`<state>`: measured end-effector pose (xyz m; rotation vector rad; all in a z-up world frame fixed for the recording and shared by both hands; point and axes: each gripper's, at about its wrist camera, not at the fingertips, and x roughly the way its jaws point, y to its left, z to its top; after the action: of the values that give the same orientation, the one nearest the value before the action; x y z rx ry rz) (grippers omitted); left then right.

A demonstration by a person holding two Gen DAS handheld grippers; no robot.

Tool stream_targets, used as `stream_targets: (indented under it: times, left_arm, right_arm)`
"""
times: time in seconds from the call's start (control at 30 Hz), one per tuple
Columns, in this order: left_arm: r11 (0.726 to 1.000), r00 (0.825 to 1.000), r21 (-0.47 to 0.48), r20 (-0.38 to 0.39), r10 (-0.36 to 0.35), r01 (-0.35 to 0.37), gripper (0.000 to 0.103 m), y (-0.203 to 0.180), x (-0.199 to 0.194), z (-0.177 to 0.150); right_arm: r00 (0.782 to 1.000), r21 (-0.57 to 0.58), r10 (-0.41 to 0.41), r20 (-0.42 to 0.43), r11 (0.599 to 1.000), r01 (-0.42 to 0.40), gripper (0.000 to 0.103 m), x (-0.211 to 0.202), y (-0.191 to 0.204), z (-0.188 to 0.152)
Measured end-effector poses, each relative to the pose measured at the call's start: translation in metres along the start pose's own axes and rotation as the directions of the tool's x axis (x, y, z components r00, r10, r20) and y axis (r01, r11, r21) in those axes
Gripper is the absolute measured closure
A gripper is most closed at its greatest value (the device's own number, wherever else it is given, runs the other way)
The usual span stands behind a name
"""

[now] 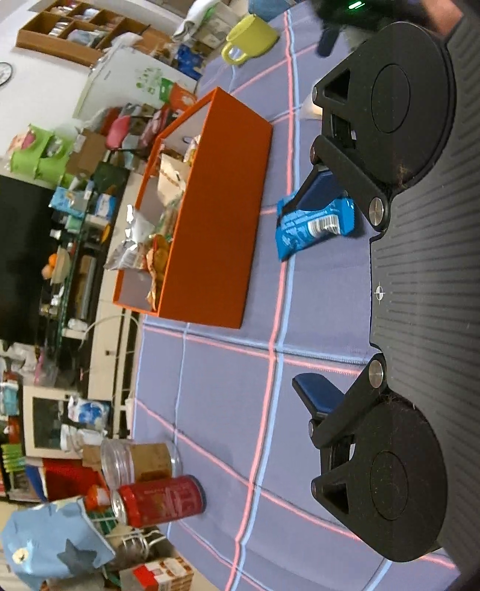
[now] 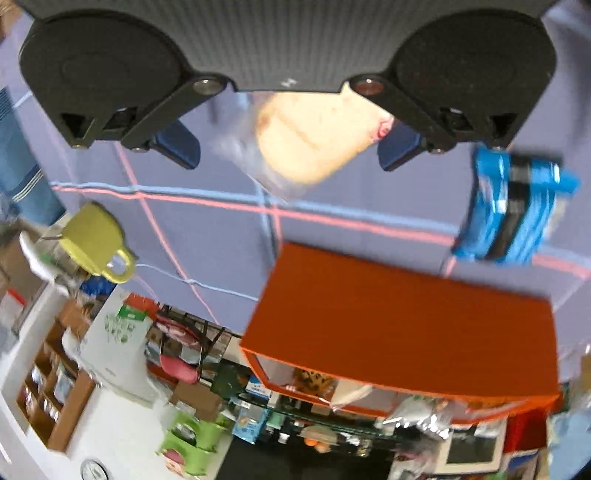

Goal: Organize snacks
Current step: 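Grasp the blue cookie packet with the left tool while the right tool grasps the round bread packet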

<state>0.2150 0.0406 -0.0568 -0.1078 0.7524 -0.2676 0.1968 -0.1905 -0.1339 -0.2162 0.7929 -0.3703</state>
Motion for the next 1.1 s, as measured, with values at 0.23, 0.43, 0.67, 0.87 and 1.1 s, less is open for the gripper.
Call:
stream_targets:
  times: [0.23,0.43,0.67,0.87,1.1]
  left_arm:
    - [1.000,1.000,0.028,0.004,-0.007,0.007,0.023,-0.011,0.002,-0.003]
    - [1.000,1.000,0.026,0.020,-0.006,0.006,0.023,-0.021,0.011,-0.001]
    - [0.999,1.000,0.033,0.002,0.031,-0.031,0.023,-0.024,0.028,0.000]
    - [0.994,0.995,0.058,-0.035,0.095,-0.092,0.023,-0.037,0.049,-0.004]
    - [0.988,0.990,0.086,-0.043,0.135,-0.131,0.021,-0.072,0.071,-0.007]
  right_arm:
    - [0.991,0.120,0.099,0.088,0.987,-0.109,0.001,-0.051,-0.078,-0.027]
    - [0.961,0.168,0.268,0.070,0.946,-0.277,0.001,-0.054,-0.108,-0.039]
    - [0.941,0.230,0.338,0.016,0.915,-0.333,0.001,-0.011,-0.092,-0.029]
    - [0.940,0.250,0.342,-0.026,0.912,-0.325,0.001,0.010,-0.079,-0.031]
    - [0.962,0.218,0.272,-0.040,0.941,-0.257,0.001,0.011,-0.077,-0.033]
